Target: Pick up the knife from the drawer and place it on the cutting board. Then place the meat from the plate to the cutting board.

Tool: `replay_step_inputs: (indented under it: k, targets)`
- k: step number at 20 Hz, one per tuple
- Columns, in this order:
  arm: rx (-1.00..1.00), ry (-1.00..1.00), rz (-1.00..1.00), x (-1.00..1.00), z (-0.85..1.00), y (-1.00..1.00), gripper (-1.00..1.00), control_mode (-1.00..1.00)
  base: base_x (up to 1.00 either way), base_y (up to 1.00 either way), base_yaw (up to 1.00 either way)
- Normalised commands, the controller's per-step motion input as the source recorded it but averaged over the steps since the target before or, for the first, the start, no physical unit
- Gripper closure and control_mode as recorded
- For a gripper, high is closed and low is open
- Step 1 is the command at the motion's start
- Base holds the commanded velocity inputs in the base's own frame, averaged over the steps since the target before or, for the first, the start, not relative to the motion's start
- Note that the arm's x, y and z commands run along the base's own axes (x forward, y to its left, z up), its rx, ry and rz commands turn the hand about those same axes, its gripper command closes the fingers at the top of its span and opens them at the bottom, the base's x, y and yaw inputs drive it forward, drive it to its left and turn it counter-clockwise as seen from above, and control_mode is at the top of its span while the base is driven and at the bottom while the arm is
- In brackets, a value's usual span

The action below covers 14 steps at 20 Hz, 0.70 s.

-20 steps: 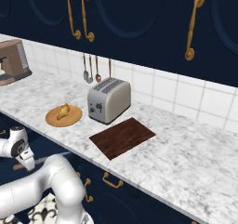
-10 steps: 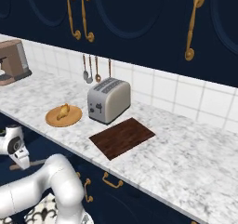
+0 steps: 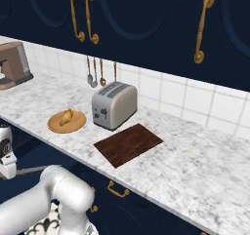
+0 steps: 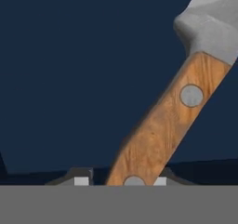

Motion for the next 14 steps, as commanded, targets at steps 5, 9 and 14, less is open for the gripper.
replay_step_inputs:
  k: [5, 9, 14]
  targets:
    - [-0.08, 0.01, 0.02, -0.93, 1.0, 0.02, 1.0, -1.0, 0.0, 0.0, 0.0]
    - [-0.14, -0.06, 0.03, -0.31, 1.0, -0.43, 1.0, -1.0, 0.0, 0.0, 0.0]
    - [-0.1, -0.05, 0.0, 0.3, 1.0, -0.98, 1.0, -1.0, 0.0, 0.0, 0.0]
